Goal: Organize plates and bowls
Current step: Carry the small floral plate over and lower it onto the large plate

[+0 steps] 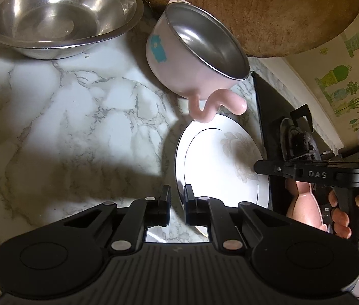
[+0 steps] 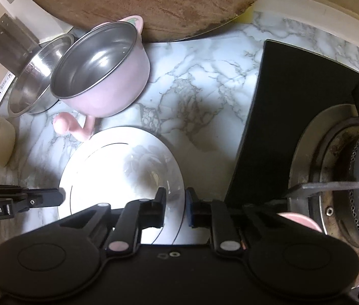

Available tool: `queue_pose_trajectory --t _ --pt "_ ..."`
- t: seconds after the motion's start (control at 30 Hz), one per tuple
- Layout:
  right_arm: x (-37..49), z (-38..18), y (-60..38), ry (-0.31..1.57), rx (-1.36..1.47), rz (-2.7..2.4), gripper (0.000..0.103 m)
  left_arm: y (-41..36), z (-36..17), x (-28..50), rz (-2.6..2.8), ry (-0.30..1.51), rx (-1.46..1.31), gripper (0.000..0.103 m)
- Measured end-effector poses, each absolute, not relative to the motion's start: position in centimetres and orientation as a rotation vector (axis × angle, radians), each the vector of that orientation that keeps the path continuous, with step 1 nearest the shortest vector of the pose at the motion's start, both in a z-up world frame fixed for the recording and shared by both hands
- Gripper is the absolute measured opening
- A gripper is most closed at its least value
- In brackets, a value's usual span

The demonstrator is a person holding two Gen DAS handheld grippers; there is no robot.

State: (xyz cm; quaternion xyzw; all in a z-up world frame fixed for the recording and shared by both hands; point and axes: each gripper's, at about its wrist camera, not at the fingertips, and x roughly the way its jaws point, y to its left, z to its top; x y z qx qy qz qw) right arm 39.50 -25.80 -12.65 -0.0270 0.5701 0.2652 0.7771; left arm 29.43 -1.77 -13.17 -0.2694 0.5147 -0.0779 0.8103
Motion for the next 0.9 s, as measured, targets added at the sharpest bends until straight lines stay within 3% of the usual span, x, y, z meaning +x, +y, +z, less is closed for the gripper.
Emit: queue_pose_trajectory --t 0.37,0.9 --pt "37.8 -13.1 -25.1 1.249 -0.006 0.66 0.009 -0.5 -13.0 27.8 -0.133 1.095 -0.534 0.009" --pt "32.3 -12.8 -18.1 1.22 -0.034 0.748 0.008 5.6 -12.1 19.0 -0.019 1.059 -0.584 0.009"
